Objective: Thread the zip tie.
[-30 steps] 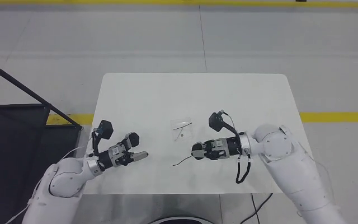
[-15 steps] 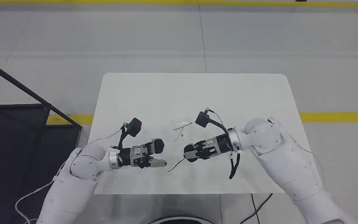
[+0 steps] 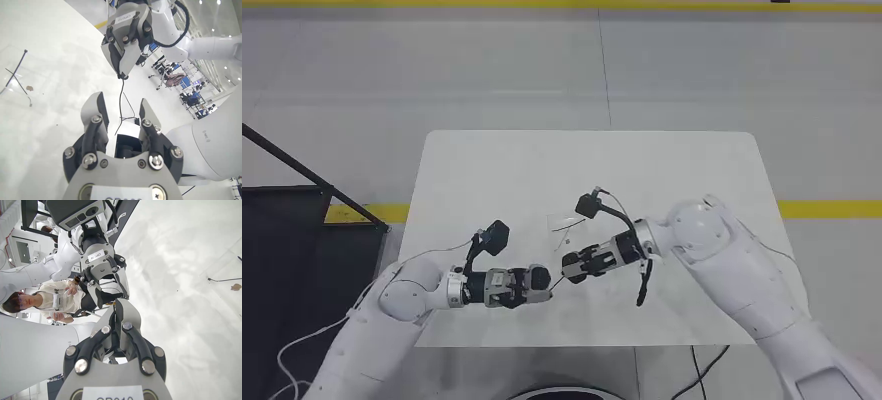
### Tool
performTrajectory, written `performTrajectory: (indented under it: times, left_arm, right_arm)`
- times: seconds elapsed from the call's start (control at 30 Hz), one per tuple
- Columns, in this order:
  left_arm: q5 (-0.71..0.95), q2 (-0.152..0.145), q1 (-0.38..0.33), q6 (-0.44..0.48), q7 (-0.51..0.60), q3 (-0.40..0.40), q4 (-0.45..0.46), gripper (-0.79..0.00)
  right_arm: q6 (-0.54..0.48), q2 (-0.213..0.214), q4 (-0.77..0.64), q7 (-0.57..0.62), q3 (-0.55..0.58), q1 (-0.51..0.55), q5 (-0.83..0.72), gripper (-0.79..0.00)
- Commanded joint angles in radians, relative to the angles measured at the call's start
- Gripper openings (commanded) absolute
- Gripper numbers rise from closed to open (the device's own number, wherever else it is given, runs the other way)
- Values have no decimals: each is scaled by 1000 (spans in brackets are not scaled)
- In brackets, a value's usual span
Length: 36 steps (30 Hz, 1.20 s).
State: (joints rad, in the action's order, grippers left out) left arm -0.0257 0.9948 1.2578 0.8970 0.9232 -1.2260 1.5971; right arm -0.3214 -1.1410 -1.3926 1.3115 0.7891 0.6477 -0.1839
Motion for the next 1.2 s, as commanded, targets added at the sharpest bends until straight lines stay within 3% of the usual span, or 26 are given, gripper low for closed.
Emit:
performTrajectory:
  times: [0.0,0.73,1.17]
  left_arm:
    - [0,-5,-7,4,-4,10,-6,-486]
    - [1,-25,-46,14,-30,75,-29,-526]
    - [-12,-30,-57,-5,-56,98,-33,-723]
  right_arm:
    - [0,-3,7,2,-5,-6,-1,-785]
    - [6,-24,32,15,-45,-39,6,-785]
    - [14,-29,33,21,-52,-44,10,-785]
